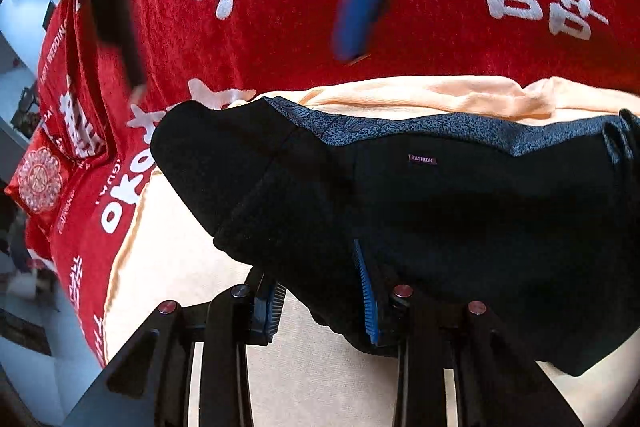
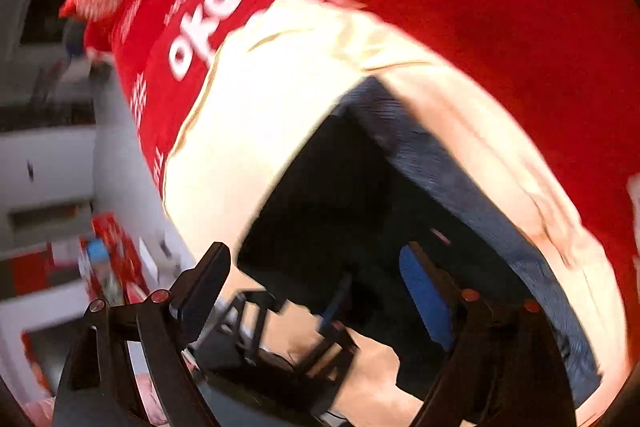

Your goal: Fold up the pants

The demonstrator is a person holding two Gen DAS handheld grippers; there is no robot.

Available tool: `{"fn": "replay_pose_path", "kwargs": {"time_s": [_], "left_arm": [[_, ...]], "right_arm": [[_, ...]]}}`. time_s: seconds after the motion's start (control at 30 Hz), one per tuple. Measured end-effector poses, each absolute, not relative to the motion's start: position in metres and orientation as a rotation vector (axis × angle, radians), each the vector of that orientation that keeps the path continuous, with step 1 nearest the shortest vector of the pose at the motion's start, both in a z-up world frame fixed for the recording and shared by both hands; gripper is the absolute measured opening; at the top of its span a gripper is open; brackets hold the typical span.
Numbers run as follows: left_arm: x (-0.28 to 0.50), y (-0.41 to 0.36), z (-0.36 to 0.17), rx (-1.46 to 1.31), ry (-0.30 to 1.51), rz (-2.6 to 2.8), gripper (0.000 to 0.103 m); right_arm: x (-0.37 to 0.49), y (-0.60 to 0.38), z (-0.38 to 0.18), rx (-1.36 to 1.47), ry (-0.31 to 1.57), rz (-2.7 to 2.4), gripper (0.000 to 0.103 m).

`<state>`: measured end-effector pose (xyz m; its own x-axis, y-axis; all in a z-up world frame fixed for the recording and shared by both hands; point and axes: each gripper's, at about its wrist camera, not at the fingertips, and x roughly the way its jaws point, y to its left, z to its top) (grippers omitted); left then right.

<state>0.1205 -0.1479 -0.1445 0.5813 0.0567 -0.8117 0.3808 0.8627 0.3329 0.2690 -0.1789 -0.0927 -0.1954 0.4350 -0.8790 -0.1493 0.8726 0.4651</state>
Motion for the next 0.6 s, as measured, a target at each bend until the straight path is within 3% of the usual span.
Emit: {"fn": "replay_pose_path", "kwargs": {"time_s": [0.17, 0.2, 0.23, 0.3, 0.6], "left_arm": [[0.115, -0.152, -0.142, 0.524, 0.927, -0.200, 0.033], [0.114, -0.151, -0.142, 0.528, 0.922, -0.201, 0.033], [0.113, -0.152, -0.141, 0.534, 0.914, -0.202, 0.033], [0.109, -0.156, -0.140, 0.537, 0.923, -0.213, 0.033], [0.076, -0.192, -0.088, 0.512, 0.831, -0.351, 0.033]], "right_arm": [[0.279, -0.138, -0.131, 0.073, 1.801, 0.519, 0.089], [0.278, -0.136, -0.136, 0.057, 1.817, 0.510, 0.082], [0.276, -0.136, -0.141, 0.047, 1.835, 0.502, 0.047], [0.273, -0.144, -0.142, 0.074, 1.840, 0.487, 0.021], [0.220, -0.251, -0.072, 0.379, 1.570, 0.534, 0.017]]}}
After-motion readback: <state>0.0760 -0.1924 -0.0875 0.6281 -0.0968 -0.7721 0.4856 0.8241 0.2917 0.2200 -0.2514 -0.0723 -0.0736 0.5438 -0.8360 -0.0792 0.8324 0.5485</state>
